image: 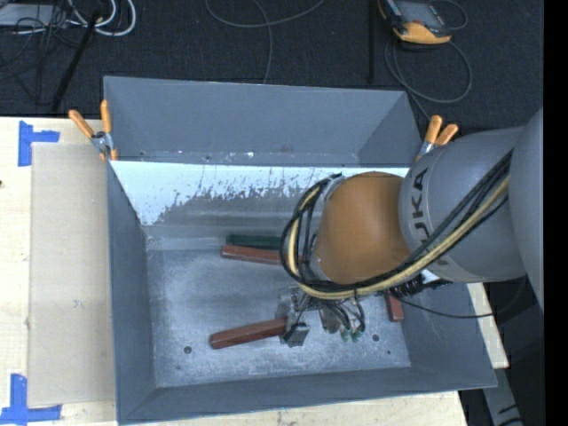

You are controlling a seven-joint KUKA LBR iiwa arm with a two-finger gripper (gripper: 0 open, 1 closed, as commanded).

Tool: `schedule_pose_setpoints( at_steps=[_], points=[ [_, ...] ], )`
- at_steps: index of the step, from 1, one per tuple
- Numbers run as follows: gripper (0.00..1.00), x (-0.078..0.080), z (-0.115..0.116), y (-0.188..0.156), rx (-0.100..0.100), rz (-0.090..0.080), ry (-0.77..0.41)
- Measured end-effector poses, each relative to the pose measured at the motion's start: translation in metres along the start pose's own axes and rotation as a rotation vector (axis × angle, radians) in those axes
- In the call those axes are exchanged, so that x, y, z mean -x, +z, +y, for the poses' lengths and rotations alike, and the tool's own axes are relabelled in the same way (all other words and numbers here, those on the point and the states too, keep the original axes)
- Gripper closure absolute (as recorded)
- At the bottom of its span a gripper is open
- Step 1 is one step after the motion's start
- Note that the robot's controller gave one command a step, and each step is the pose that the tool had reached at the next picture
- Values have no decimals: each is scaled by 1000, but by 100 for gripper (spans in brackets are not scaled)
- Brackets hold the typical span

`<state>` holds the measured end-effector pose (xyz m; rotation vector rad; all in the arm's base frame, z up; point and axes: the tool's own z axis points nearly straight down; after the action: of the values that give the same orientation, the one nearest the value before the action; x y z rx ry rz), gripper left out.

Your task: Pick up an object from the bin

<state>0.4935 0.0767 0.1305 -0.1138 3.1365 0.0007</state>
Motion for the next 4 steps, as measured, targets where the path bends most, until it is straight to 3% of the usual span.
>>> schedule_pose_setpoints(
  at_steps=[1,2,3,4],
  points=[
    [100,-3,-1,12,0,6,-56],
    [0,-3,-1,12,0,6,-56],
    [0,-7,39,60,0,-6,-184],
    [100,-10,39,61,0,5,-181]
  ],
)
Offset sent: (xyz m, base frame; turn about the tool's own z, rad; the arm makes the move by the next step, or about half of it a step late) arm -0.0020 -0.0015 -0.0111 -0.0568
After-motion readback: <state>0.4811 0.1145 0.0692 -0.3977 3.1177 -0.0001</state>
